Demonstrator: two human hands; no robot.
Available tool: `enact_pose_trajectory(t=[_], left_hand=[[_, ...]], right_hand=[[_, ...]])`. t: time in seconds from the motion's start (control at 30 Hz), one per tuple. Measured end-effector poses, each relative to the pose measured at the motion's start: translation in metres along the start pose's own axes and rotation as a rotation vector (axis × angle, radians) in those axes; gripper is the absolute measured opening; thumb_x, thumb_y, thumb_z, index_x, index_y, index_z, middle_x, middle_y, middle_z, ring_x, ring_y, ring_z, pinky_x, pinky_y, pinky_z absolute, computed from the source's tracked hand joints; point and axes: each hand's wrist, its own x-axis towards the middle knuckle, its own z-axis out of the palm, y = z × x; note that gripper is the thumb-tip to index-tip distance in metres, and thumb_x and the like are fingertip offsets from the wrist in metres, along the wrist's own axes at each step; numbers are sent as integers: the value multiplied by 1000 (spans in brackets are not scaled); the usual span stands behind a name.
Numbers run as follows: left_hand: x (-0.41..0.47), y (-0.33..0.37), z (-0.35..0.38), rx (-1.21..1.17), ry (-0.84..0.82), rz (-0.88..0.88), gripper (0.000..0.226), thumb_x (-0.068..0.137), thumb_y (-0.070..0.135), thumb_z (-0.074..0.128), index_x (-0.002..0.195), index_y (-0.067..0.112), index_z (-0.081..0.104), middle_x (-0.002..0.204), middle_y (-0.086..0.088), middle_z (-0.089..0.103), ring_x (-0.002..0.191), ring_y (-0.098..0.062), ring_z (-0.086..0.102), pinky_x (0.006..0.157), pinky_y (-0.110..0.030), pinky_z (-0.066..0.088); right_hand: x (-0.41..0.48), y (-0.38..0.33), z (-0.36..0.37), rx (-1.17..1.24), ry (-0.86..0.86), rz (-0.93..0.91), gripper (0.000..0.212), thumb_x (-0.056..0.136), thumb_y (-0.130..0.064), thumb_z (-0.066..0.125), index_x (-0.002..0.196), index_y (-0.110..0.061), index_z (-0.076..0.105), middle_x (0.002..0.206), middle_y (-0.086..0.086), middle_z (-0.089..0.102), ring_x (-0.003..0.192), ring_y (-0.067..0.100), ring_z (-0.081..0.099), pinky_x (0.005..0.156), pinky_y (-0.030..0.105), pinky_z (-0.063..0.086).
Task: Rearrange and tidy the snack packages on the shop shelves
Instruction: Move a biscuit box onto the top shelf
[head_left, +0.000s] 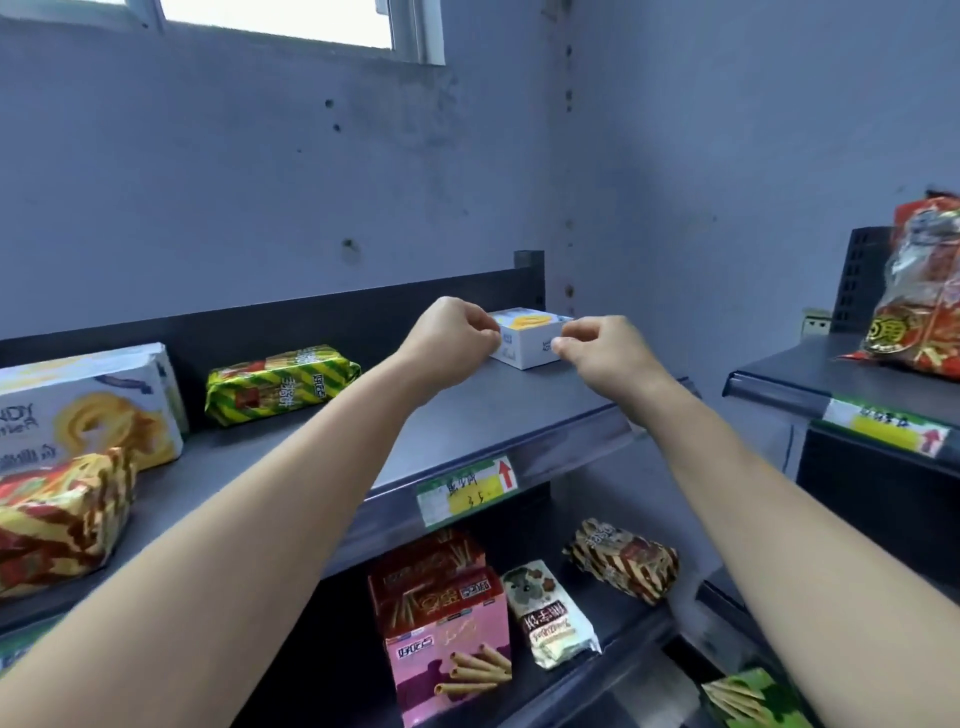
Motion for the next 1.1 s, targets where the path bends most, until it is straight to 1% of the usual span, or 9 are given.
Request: enact_pose_trajectory(t=[0.13, 0.23, 0.37, 0.43, 0.57, 0.7, 0.87, 0.97, 1.1], left_hand=[[44, -9, 11, 4, -45, -39, 19, 87, 10, 53, 95, 6, 70, 83, -8, 58, 71, -20, 48, 64, -27, 41], [79, -14, 20, 5, -29, -85, 16, 89, 11, 53, 95, 8, 68, 89, -8, 61, 80, -20, 54, 69, -28, 46], [121, -27, 35, 0, 2, -157, 11, 89, 10, 52, 92, 13, 62, 87, -7, 56, 78, -23, 51, 62, -25, 43], [142, -35, 45, 11, 9, -187, 10, 87, 8, 49, 88, 13, 58, 80, -9, 47, 74, -23, 41, 63, -28, 36], [178, -48, 63, 19, 45, -261, 6, 88, 8, 49, 85, 13, 47, 64, -1, 29, 59, -18, 24, 52, -25, 22], [201, -60, 78, -19, 70, -324, 7, 88, 13, 50, 83, 11, 46, 66, -1, 33, 55, -16, 27, 49, -23, 23], [217, -74, 91, -124, 46, -377, 36, 88, 18, 56, 120, 5, 48, 91, -5, 49, 67, -14, 45, 57, -25, 37], [220, -76, 92, -240, 37, -416, 22, 87, 17, 56, 106, 10, 50, 83, -4, 51, 64, -13, 44, 55, -25, 34], [222, -80, 95, -413, 57, -487, 18, 80, 13, 59, 97, 10, 54, 94, -9, 58, 81, -23, 52, 75, -32, 42]], right_hand=[[38, 17, 9, -25, -44, 46, 38, 90, -16, 56, 114, 13, 54, 123, 27, 54, 109, 42, 56, 90, 49, 46], [71, 30, 15, 27, -92, 79, 32, 87, -15, 57, 104, 12, 60, 116, 27, 60, 78, 19, 48, 71, 28, 37], [110, 46, 22, 80, -155, 149, 24, 88, -14, 56, 91, 8, 65, 70, 10, 52, 67, 15, 41, 63, 26, 32], [129, 55, 26, 111, -188, 189, 13, 89, -12, 55, 89, -4, 65, 64, 1, 45, 60, 14, 39, 59, 24, 33], [161, 73, 34, 201, -199, 246, 22, 88, -8, 53, 107, 0, 62, 86, 5, 56, 75, 16, 50, 71, 31, 48], [177, 90, 38, 276, -170, 278, 6, 88, -6, 54, 89, -9, 59, 80, 4, 56, 76, 19, 53, 77, 34, 50], [184, 103, 49, 295, -157, 226, 16, 86, -8, 55, 71, -13, 53, 73, 3, 52, 73, 22, 50, 68, 33, 43], [185, 103, 52, 288, -145, 183, 12, 87, -12, 56, 75, -13, 55, 73, 1, 54, 73, 21, 53, 67, 33, 45], [186, 104, 53, 275, -123, 168, 5, 88, -15, 55, 86, -11, 57, 81, 2, 58, 80, 21, 57, 74, 36, 51]])
